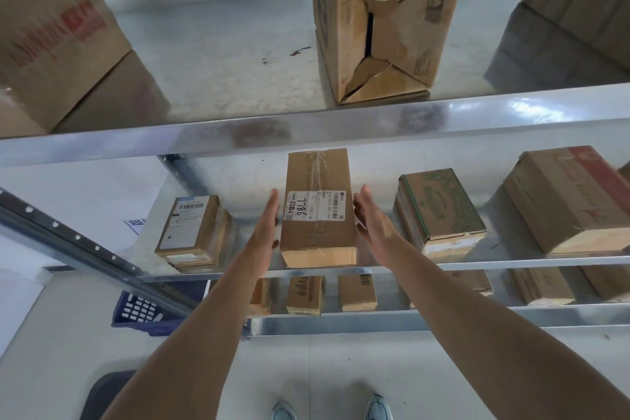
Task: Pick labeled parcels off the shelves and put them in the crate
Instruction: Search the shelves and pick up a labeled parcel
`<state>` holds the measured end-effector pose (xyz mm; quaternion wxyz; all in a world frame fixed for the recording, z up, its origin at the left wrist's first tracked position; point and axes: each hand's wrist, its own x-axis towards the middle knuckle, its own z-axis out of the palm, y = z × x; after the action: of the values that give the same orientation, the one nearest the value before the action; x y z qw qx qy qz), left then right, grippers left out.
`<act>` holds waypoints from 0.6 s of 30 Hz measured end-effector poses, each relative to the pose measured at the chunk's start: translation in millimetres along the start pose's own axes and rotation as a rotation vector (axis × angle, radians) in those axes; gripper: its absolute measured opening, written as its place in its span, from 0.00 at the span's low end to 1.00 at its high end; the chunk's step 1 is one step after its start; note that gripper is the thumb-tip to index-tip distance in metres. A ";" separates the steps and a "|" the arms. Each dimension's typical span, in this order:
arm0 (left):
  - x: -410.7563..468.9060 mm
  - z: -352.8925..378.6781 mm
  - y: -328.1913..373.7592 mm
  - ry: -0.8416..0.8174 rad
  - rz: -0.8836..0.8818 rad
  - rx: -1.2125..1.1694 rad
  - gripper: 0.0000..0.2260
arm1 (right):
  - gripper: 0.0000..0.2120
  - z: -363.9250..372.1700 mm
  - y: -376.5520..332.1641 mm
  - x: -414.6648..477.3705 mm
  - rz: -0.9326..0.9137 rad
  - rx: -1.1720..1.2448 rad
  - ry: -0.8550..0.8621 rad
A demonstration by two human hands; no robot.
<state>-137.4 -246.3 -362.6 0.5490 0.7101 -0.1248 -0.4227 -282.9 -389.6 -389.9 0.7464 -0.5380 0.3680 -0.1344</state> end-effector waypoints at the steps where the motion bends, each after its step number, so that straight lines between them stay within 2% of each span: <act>1: -3.8 4.0 5.4 0.058 0.047 -0.006 0.31 | 0.26 -2.6 -3.8 -3.8 -0.020 0.005 0.002; 3: -10.4 11.9 18.1 0.127 0.169 0.033 0.31 | 0.32 -9.9 -12.2 -8.3 -0.058 0.001 0.042; 7: -15.3 29.6 45.2 0.133 0.346 0.267 0.36 | 0.38 -27.7 -35.5 -13.9 -0.091 -0.036 0.132; 11: -19.7 70.7 63.1 0.014 0.544 0.404 0.28 | 0.39 -55.1 -55.3 -27.0 -0.168 -0.037 0.222; 14: -17.5 102.3 57.0 -0.100 0.558 0.434 0.31 | 0.38 -80.1 -59.8 -41.0 -0.171 -0.032 0.291; 18: -13.4 136.3 43.6 -0.275 0.454 0.445 0.29 | 0.36 -115.6 -62.3 -59.2 -0.161 -0.064 0.373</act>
<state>-233.6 -345.5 -323.2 0.4389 0.7029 -0.4415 -0.3440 -392.0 -459.6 -327.0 0.6347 -0.5548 0.4598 -0.2792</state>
